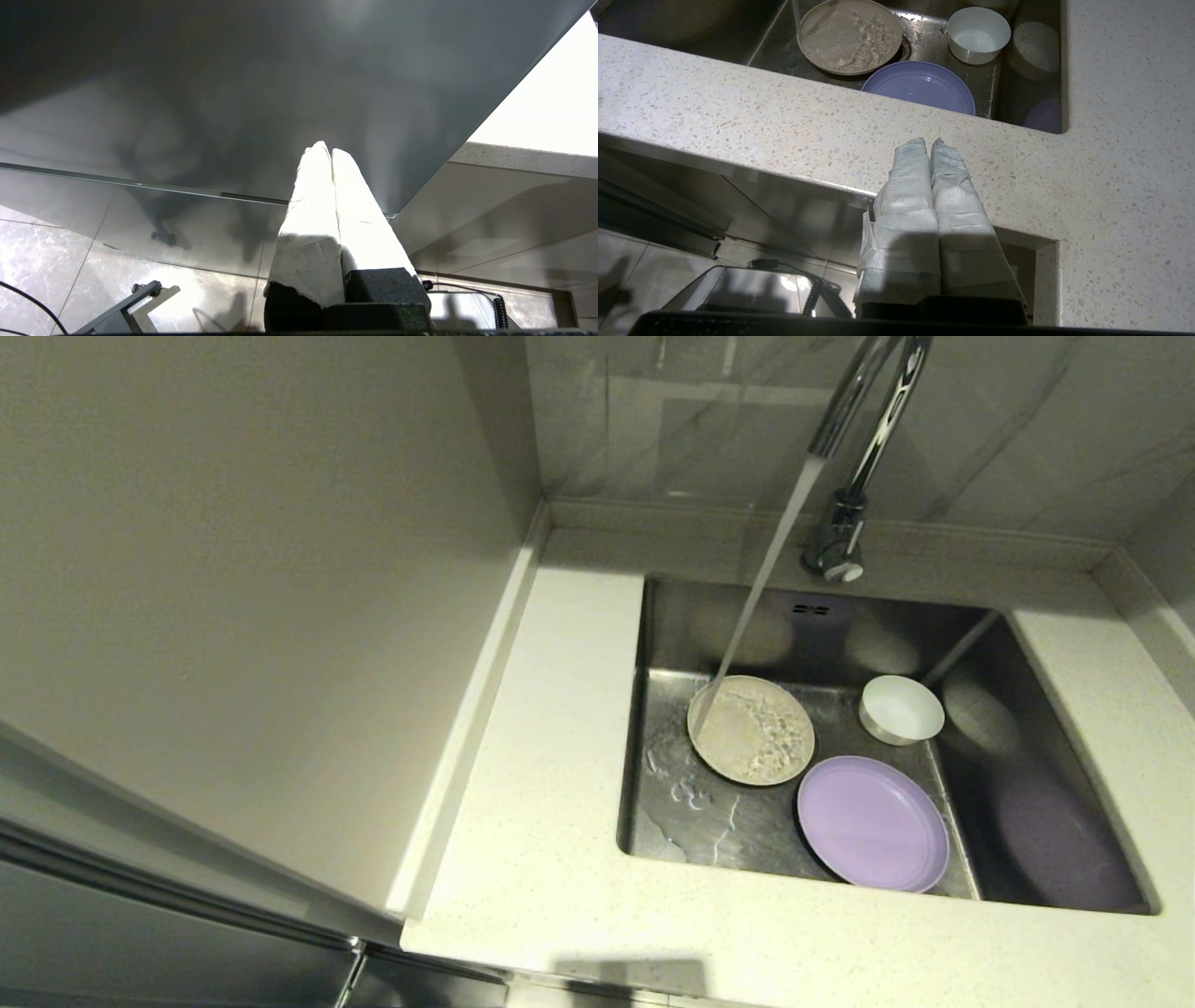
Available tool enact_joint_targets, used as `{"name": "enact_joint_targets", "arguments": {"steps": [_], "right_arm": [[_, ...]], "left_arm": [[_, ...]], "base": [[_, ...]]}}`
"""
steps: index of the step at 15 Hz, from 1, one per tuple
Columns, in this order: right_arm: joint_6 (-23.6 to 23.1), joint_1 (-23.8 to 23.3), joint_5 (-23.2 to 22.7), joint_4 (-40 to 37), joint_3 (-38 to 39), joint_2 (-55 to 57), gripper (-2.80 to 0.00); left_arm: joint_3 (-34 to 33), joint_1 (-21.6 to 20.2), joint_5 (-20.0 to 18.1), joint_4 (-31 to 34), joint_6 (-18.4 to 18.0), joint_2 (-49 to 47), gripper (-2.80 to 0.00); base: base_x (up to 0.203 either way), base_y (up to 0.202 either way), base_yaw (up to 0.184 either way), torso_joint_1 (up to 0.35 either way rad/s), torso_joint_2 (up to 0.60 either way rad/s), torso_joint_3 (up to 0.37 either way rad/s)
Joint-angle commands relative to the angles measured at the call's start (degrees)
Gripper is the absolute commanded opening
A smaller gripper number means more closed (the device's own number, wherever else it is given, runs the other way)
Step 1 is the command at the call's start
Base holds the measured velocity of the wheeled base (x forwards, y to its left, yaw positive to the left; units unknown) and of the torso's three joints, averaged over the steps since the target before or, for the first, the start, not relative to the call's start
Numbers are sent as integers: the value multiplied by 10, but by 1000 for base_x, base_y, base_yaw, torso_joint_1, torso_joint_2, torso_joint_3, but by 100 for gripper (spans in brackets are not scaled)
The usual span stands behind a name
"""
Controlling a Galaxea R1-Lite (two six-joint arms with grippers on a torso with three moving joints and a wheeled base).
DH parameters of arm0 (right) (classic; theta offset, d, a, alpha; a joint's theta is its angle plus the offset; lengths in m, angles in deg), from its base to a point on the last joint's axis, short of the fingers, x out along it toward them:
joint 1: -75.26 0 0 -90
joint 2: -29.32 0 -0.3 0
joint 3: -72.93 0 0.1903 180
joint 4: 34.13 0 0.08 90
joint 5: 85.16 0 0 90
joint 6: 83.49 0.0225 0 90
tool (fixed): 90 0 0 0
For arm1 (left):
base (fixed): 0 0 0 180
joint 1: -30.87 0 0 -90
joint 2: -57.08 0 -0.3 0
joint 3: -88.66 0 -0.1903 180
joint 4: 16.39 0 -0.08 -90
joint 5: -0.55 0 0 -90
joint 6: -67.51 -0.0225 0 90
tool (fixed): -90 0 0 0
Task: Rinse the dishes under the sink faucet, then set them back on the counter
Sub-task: Wait for the water to rinse the bowl
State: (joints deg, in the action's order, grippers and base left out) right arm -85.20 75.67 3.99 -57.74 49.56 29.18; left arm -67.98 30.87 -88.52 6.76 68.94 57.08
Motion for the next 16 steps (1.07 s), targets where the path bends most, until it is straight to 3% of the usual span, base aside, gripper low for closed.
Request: {"name": "enact_joint_targets", "arguments": {"steps": [1, 16], "right_arm": [[0, 0, 0, 0, 0, 2, -280], [0, 0, 0, 0, 0, 2, -280]], "left_arm": [[0, 0, 0, 0, 1, 2, -280], [0, 0, 0, 0, 1, 3, -280]], "base": [[0, 0, 0, 0, 0, 0], [0, 0, 0, 0, 0, 0]]}}
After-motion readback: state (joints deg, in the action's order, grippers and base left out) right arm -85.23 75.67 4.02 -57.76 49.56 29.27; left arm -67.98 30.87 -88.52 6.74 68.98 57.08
